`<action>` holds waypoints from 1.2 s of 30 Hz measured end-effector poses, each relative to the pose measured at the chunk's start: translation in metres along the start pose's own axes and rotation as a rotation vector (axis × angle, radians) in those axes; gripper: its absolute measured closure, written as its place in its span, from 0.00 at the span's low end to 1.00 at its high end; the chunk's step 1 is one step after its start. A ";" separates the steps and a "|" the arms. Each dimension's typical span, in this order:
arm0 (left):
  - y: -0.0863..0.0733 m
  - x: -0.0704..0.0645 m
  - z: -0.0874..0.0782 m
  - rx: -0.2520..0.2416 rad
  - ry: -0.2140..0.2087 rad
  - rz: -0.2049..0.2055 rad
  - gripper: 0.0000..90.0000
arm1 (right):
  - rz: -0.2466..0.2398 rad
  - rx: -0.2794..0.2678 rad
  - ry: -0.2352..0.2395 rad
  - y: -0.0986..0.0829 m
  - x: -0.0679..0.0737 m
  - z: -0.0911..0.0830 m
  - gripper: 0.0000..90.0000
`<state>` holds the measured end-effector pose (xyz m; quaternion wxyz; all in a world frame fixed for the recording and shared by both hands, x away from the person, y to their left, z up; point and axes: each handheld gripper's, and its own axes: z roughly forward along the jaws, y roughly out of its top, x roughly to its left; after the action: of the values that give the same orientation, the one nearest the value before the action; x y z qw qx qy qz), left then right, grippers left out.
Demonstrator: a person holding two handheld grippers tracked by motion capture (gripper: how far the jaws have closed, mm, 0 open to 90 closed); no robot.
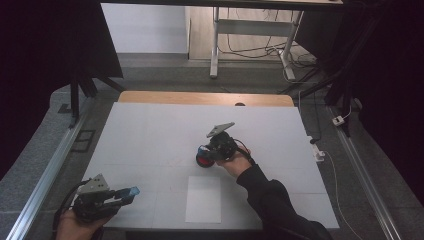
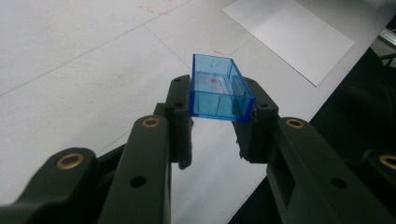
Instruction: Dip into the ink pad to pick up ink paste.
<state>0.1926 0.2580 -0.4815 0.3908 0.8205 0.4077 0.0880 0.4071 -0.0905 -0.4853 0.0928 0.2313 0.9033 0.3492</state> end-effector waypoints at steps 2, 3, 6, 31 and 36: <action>0.000 0.000 0.000 0.001 0.000 0.001 0.76 | -0.027 0.006 -0.027 0.001 0.006 0.000 0.79; 0.000 0.000 0.000 0.001 0.000 0.001 0.76 | -0.046 0.010 -0.040 0.001 0.008 0.000 0.79; 0.000 0.000 0.000 0.001 0.000 0.002 0.76 | -0.062 0.010 -0.051 0.002 0.010 0.001 0.79; 0.000 0.001 -0.001 -0.004 -0.002 -0.003 0.76 | -0.007 -0.022 -0.008 0.001 0.005 -0.003 0.78; 0.000 0.001 -0.001 -0.004 -0.001 -0.002 0.76 | -0.020 -0.037 -0.002 0.003 0.008 -0.008 0.78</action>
<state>0.1924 0.2589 -0.4813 0.3928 0.8194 0.4080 0.0879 0.3981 -0.0896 -0.4776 0.1014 0.2207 0.8990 0.3645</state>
